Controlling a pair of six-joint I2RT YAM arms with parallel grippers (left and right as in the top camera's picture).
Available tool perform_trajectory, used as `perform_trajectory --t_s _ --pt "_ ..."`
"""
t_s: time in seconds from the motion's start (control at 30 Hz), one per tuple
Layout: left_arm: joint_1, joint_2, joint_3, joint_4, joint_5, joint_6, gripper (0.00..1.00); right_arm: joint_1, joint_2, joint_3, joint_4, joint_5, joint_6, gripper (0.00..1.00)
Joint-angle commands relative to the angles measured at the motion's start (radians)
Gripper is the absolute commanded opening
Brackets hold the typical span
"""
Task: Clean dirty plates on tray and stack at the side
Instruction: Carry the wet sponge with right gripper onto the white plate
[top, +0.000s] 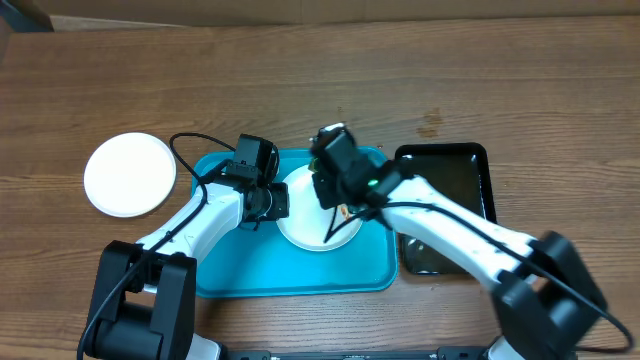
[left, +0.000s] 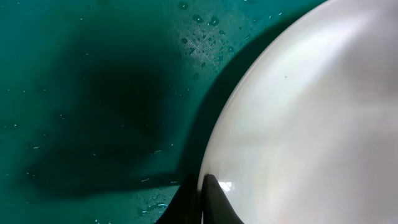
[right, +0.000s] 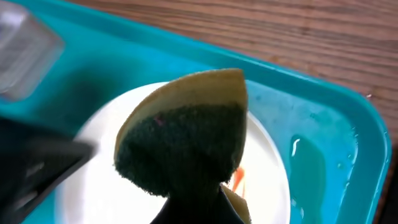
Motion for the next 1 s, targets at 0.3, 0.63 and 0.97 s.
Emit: perform_trajectory --t_s 0.3,0.63,0.97 --pt "-0.004 0.01 -0.011 0.0 0.008 0.023 0.04 0.008 0.095 0.024 0.103 0.183 0.206 0.04" --pt "-0.004 0.01 -0.011 0.0 0.008 0.023 0.04 0.014 0.179 0.02 0.129 0.285 0.254 0.04" --pt "-0.004 0.01 -0.011 0.0 0.008 0.023 0.04 0.021 0.18 0.02 0.027 0.164 0.4 0.04"
